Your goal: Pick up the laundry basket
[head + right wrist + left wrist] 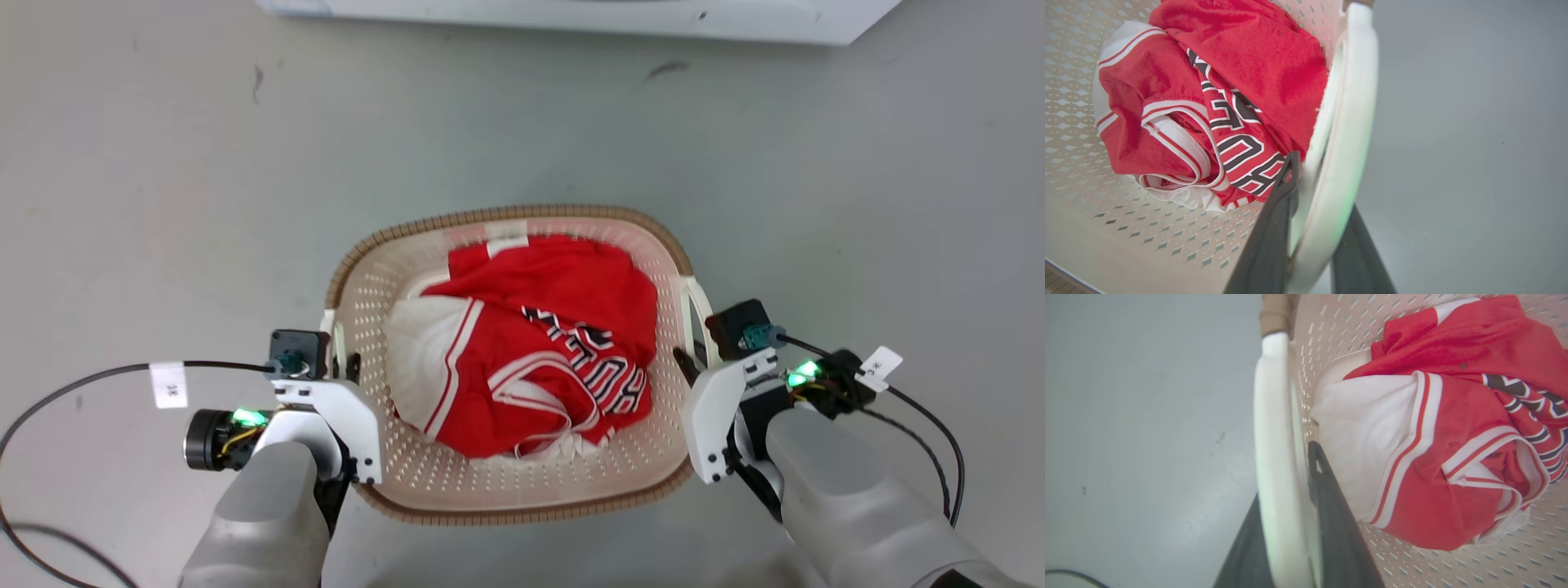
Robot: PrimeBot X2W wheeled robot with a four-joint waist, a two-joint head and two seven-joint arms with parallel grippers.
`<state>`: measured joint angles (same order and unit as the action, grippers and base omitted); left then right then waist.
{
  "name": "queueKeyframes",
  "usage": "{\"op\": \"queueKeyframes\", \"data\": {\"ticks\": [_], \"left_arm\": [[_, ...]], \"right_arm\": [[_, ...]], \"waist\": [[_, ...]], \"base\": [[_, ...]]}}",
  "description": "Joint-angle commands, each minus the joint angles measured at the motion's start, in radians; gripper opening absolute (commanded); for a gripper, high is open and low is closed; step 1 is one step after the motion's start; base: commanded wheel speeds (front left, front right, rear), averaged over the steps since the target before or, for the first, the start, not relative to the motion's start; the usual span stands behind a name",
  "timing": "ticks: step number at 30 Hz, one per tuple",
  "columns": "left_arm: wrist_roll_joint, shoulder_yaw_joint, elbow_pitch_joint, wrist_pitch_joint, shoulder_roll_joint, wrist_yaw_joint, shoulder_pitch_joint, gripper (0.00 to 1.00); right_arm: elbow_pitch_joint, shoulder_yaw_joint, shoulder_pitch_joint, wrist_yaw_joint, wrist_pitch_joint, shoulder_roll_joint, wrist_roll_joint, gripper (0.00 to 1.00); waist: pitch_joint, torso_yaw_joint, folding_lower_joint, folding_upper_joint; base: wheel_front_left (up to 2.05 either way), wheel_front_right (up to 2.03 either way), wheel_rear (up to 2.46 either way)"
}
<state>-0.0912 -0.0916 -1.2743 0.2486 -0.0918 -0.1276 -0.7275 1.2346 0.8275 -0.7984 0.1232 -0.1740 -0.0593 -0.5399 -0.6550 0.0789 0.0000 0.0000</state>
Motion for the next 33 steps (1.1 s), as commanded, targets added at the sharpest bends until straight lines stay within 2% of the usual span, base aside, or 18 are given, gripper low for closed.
{"op": "queueKeyframes", "data": {"ticks": [1,9,14,21,33], "left_arm": [[0.000,-0.025,0.000,-0.002,0.016,-0.004,0.006,0.00],[-0.059,-0.109,-0.007,-0.069,0.031,-0.005,0.041,0.00],[-0.113,-0.185,-0.010,-0.157,0.037,-0.007,0.078,0.00],[-0.192,-0.264,-0.007,-0.235,0.042,-0.008,0.104,0.00],[-0.335,-0.394,0.019,-0.351,0.014,-0.008,0.199,0.00]], "right_arm": [[-0.007,0.020,0.020,0.014,0.010,0.017,-0.004,0.00],[-0.007,0.050,0.065,0.014,0.065,0.020,-0.048,0.00],[-0.010,0.080,0.106,0.014,0.121,0.022,-0.084,0.00],[-0.005,0.110,0.136,0.014,0.176,0.023,-0.122,0.00],[0.014,0.160,0.214,0.014,0.239,0.020,-0.163,0.00]], "waist": [[0.059,-0.021,0.0000,0.0000],[0.193,-0.067,0.0000,0.0000],[0.291,-0.093,0.0000,0.0000],[0.393,-0.104,0.0000,0.0000],[0.573,-0.104,0.0000,0.0000]], "base": [[0.00,0.00,0.00],[0.00,0.00,0.00],[0.00,0.00,0.00],[0.00,0.00,0.00],[0.00,0.00,0.00]]}}
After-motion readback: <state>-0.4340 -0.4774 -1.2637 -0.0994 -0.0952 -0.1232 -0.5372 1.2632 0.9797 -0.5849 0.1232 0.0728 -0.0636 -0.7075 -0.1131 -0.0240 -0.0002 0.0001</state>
